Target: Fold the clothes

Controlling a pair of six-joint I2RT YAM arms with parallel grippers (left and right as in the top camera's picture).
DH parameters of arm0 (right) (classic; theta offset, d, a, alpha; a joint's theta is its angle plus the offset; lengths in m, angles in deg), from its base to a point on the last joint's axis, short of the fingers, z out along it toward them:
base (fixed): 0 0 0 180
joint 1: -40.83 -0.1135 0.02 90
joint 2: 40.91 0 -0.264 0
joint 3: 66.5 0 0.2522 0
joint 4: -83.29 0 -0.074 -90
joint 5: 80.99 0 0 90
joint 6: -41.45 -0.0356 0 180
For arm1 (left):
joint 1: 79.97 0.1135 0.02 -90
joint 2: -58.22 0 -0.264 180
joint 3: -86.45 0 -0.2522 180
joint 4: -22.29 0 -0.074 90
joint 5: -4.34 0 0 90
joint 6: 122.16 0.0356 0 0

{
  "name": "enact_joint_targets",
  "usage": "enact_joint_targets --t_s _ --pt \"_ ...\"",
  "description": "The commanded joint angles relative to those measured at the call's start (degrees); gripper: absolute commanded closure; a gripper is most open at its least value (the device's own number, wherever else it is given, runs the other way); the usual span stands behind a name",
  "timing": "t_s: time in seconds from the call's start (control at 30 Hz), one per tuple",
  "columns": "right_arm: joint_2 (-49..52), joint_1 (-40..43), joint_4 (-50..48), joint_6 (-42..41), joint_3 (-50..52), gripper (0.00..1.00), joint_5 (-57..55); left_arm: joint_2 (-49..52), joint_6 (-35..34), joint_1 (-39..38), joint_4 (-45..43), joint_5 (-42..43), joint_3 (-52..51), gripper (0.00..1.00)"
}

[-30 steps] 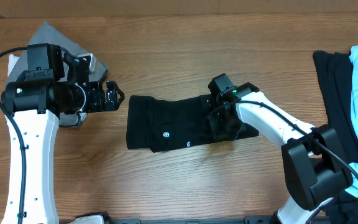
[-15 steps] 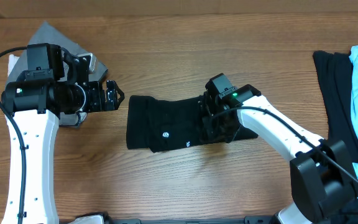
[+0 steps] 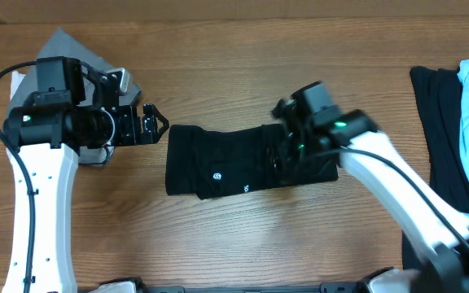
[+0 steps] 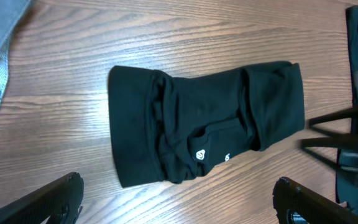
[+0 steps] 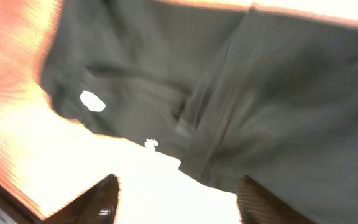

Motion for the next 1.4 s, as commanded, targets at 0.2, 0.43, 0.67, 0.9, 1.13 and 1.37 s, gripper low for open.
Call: enact_joint_targets --t_s 0.2,0.43,0.67,0.9,1.13,1.37 --pt "-12.94 5.49 3.45 -0.24 -3.63 0.21 0.44 10.64 -9.42 -1.20 -5.40 -3.39 -12.37 0.00" --pt "-12.74 7.08 7.91 -0.13 -3.61 0.24 0.44 20.63 -7.45 -0.74 -14.23 -1.42 -14.82 0.00" --pt "-12.74 7.06 8.11 0.04 -3.56 0.25 0.44 30.62 1.31 -1.16 -18.97 7.45 -14.82 0.00" --pt "-12.74 7.06 8.20 0.24 -3.56 0.25 0.42 40.44 5.29 -5.46 -22.99 20.41 -14.82 0.00" --pt "-12.74 7.06 8.50 0.26 -3.56 0.25 0.42 41.79 5.31 -7.50 -23.39 20.55 -14.71 0.00" --pt "-12.74 7.06 8.52 0.24 -3.56 0.25 0.42 41.79 5.33 -7.56 -23.39 21.14 -14.71 0.10"
